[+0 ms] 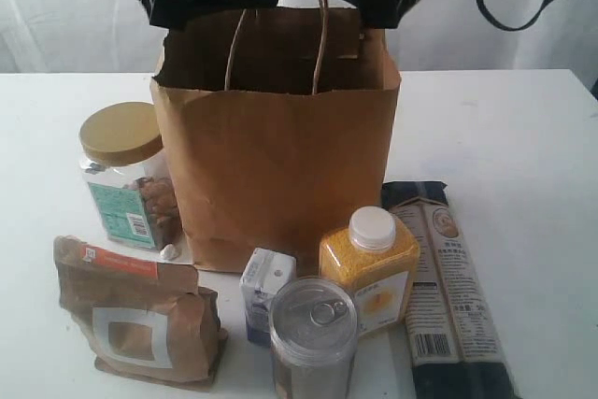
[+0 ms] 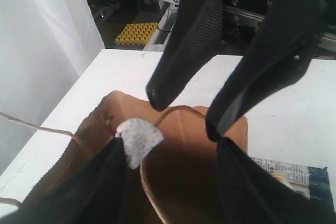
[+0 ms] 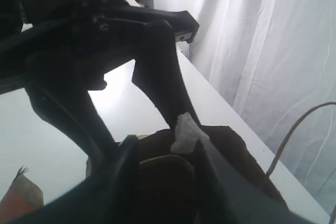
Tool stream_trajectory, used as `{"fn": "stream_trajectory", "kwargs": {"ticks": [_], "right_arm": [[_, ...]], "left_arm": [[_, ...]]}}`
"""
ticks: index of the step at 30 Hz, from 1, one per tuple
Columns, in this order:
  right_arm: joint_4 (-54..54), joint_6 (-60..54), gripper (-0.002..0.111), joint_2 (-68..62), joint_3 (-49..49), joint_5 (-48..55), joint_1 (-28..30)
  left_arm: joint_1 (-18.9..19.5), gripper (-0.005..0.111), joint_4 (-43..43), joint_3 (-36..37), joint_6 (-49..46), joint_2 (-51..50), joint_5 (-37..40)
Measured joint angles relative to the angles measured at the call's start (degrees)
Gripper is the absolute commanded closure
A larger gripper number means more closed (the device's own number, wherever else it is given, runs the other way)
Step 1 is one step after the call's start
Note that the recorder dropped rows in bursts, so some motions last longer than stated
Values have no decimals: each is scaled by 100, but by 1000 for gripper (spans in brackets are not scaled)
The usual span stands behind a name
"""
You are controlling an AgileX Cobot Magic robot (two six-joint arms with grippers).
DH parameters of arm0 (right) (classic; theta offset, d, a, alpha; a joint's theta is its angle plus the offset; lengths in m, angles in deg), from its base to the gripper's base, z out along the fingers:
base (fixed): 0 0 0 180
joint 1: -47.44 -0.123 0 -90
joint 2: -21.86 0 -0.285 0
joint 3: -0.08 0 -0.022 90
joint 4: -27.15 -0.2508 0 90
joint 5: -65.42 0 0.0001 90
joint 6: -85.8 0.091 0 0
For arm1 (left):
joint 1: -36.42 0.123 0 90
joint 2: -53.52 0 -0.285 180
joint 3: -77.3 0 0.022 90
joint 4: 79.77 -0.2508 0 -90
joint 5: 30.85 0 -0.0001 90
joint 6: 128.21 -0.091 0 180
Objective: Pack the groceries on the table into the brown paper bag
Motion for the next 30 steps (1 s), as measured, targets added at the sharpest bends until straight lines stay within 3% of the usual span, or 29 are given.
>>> {"fn": "stream_trajectory", "kwargs": {"ticks": [9,30], "right_arm": [[-87,-304,74,-104,0,-260,-155],[-459,-561,78,-149,0,-429,-155]], "left_arm": [[0,57,13,0,-45,0,22],[0,57,239,0,-111,0,93]]}}
